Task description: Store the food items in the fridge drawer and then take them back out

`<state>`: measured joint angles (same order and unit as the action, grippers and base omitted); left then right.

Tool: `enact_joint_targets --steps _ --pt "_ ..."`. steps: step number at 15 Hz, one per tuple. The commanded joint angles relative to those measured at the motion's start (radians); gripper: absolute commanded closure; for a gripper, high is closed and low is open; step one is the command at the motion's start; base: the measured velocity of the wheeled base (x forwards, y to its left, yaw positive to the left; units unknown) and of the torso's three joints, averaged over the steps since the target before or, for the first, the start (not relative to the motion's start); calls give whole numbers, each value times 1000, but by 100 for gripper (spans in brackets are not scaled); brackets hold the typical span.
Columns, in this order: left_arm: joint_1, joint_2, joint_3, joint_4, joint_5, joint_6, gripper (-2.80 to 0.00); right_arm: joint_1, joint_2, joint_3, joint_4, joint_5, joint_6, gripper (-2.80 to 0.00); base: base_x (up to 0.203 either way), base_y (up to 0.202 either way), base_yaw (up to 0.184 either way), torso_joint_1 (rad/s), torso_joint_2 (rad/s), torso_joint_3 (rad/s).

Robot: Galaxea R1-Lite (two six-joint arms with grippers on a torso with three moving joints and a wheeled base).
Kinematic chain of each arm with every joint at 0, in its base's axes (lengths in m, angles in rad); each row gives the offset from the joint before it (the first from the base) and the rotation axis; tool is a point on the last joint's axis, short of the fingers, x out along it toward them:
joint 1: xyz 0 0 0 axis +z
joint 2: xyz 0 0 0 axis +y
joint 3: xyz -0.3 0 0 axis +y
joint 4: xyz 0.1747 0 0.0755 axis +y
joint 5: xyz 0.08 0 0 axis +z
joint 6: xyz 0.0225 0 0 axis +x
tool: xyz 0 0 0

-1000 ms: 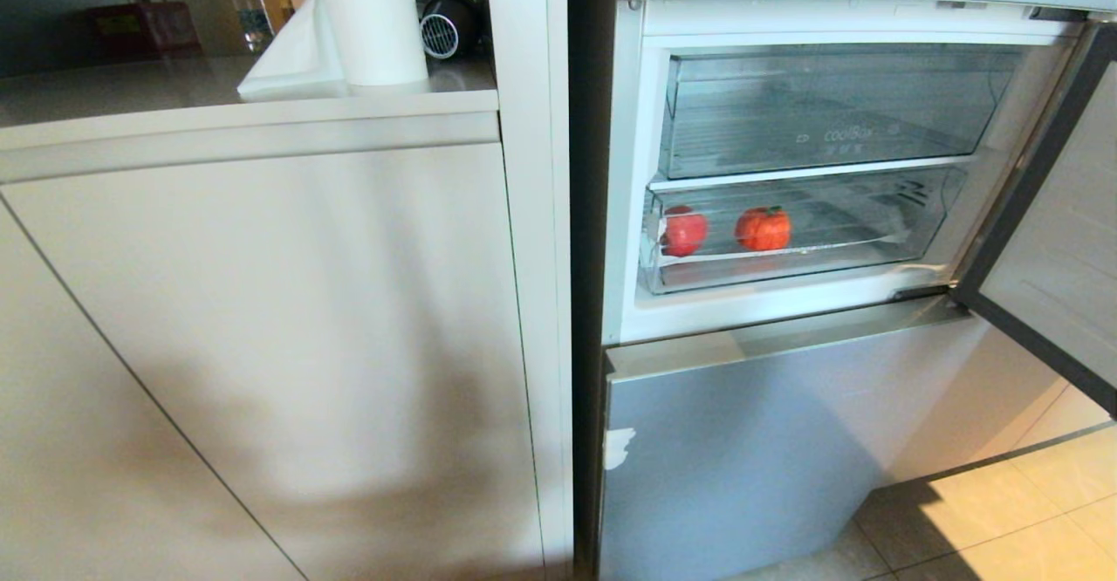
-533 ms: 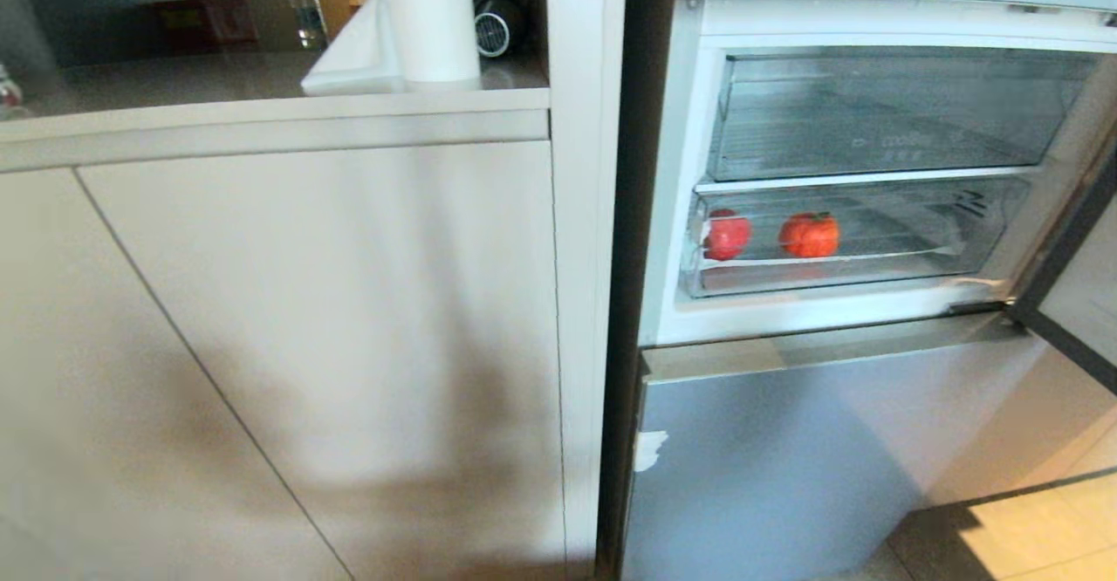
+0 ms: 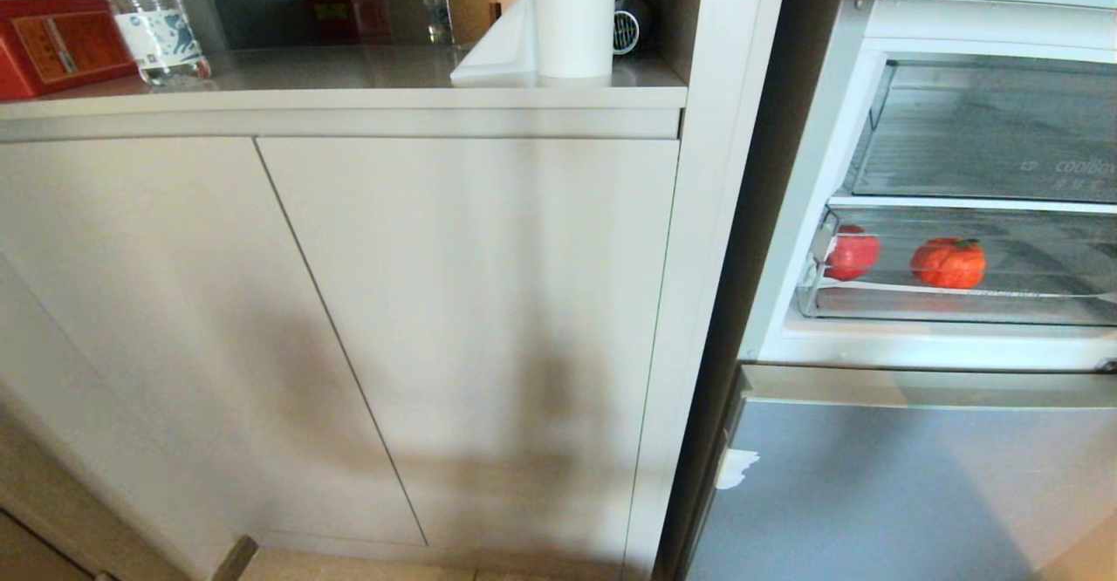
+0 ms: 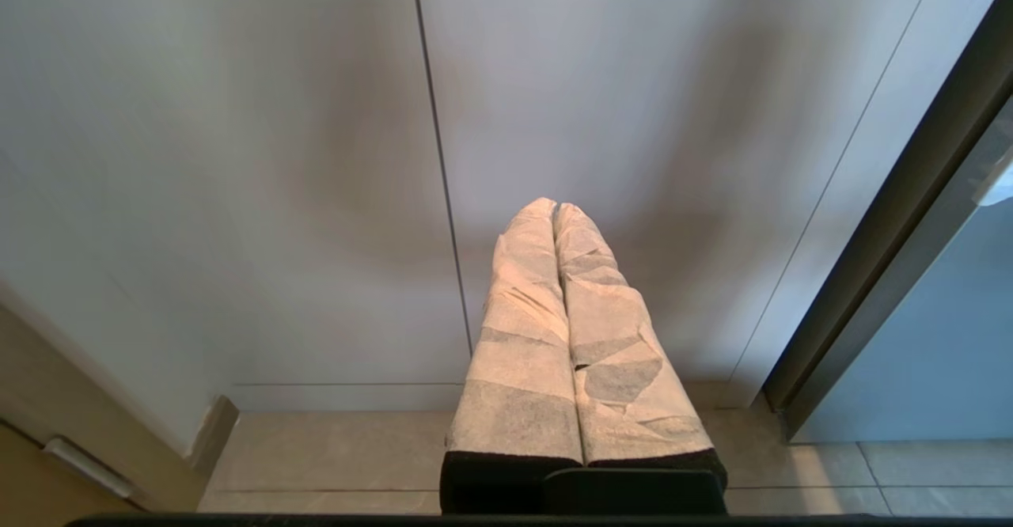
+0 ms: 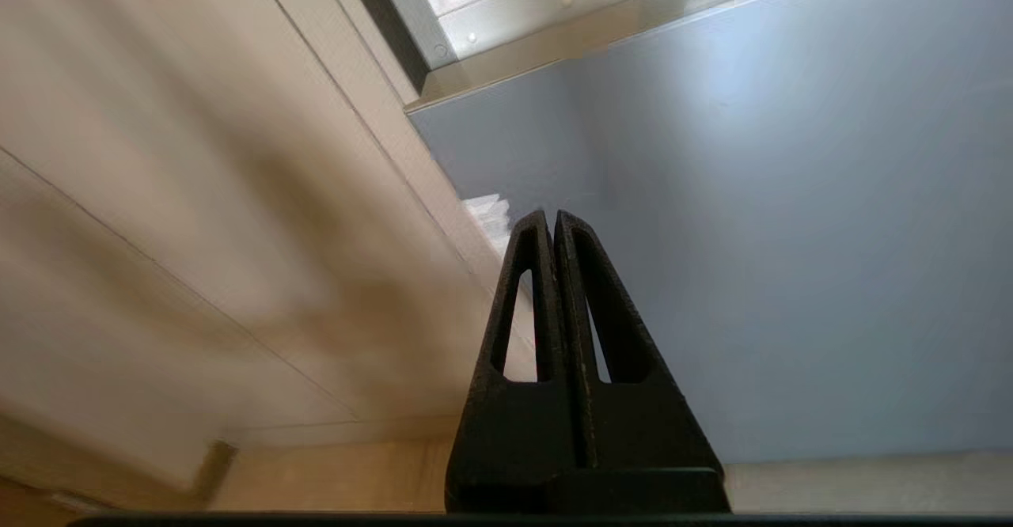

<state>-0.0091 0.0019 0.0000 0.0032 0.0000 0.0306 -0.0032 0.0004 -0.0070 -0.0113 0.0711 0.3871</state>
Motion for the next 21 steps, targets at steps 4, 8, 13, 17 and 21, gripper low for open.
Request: enact_joint_targets --steps 4,8,13,17,21 --pt "0 1 0 0 0 0 0 0 0 1 -1 1 -83 0 0 0 0 0 0 0" --pt "0 1 0 0 0 0 0 0 0 0 -4 1 -223 0 0 0 0 0 0 0" --pt "0 1 0 0 0 0 0 0 0 6 -17 -54 -419 0 0 0 0 0 0 0" --pt "0 1 0 0 0 0 0 0 0 6 17 -14 -555 0 0 0 0 0 0 0" --pt "0 1 0 0 0 0 0 0 0 7 19 -11 -575 0 0 0 0 0 0 0"
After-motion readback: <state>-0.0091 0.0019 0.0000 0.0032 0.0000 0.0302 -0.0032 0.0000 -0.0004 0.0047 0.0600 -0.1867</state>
